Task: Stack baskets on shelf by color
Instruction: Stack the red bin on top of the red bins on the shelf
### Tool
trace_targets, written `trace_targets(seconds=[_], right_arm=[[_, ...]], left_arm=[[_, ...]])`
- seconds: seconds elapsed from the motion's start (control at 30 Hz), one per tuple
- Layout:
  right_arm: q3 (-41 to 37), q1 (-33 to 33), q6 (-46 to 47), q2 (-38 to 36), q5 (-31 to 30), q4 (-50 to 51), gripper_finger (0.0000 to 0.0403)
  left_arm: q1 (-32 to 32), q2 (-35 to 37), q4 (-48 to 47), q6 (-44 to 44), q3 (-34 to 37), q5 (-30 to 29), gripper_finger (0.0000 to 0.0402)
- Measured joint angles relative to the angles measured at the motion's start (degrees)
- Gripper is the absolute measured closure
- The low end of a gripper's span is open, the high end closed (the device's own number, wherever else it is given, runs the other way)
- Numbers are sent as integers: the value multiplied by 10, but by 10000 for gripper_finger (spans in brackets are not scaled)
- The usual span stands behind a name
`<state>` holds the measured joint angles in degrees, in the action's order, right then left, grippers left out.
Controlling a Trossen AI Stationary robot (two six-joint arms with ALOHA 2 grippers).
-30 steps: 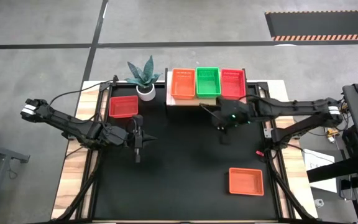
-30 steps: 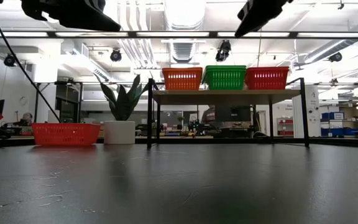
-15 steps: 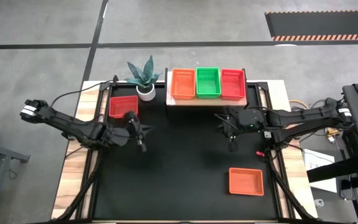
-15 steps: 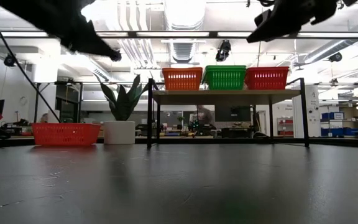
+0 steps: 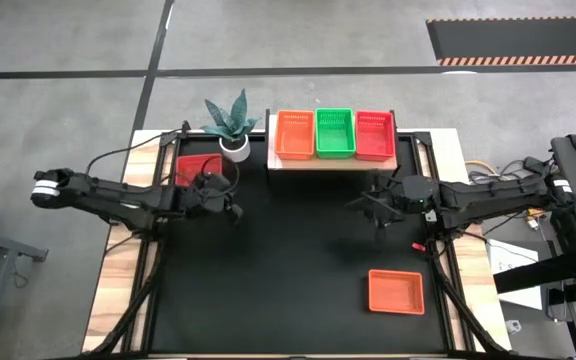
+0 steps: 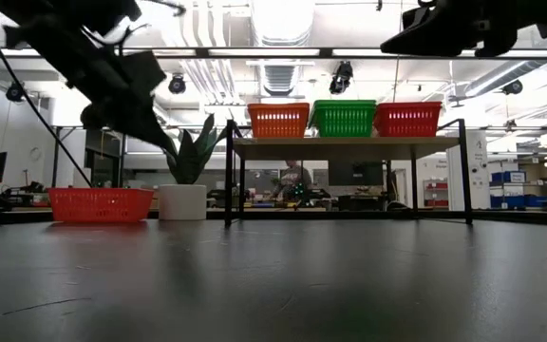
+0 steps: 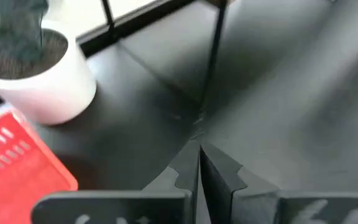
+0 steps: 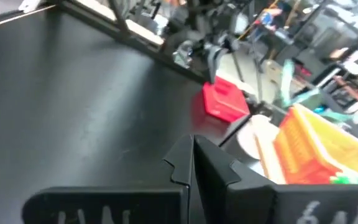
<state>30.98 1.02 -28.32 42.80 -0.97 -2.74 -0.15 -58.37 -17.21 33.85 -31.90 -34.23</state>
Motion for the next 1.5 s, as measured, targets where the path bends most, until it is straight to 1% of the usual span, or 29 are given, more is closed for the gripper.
trace_targets(seconds=[0.1, 0.17, 0.3, 0.4, 0.57, 0.73, 0.87, 1.0, 1.1, 1.27, 1.33, 1.4, 1.5], right_arm=[[-9, -10, -9, -25, 21, -2, 394], [-17, -16, -10, -43, 36, -1, 394], [-33, -23, 3, -77, 35, -1, 394], [-38, -23, 14, -94, 36, 1, 394], [-38, -22, 17, -102, 36, 9, 394], [-38, -22, 17, -100, 36, 10, 394], [-38, -22, 14, -101, 36, 10, 394], [-38, -22, 14, -100, 36, 10, 394], [-38, -22, 14, -100, 36, 10, 394], [-38, -22, 13, -100, 35, 11, 394], [-38, -22, 13, -100, 33, 14, 394], [-38, -22, 13, -100, 26, 17, 394], [-38, -22, 12, -100, 24, 23, 394]], left_arm=[[33, -15, 1, 4, 0, 23, 402], [51, -27, -1, 4, 0, 28, 402], [90, -50, -1, 6, -3, 39, 402], [130, -67, -13, 4, -8, 80, 402], [211, -90, -73, 1, -20, 151, 402], [281, -98, -74, -41, -20, 199, 402], [310, -95, -75, -52, -22, 242, 402], [313, -81, -73, -76, -35, 288, 402], [313, -66, -73, -76, -50, 287, 402], [317, -54, -73, -28, -68, 219, 401], [325, -54, -73, -21, -70, 214, 398], [328, -59, -73, -2, -70, 213, 388], [330, -70, -74, 3, -65, 202, 362]])
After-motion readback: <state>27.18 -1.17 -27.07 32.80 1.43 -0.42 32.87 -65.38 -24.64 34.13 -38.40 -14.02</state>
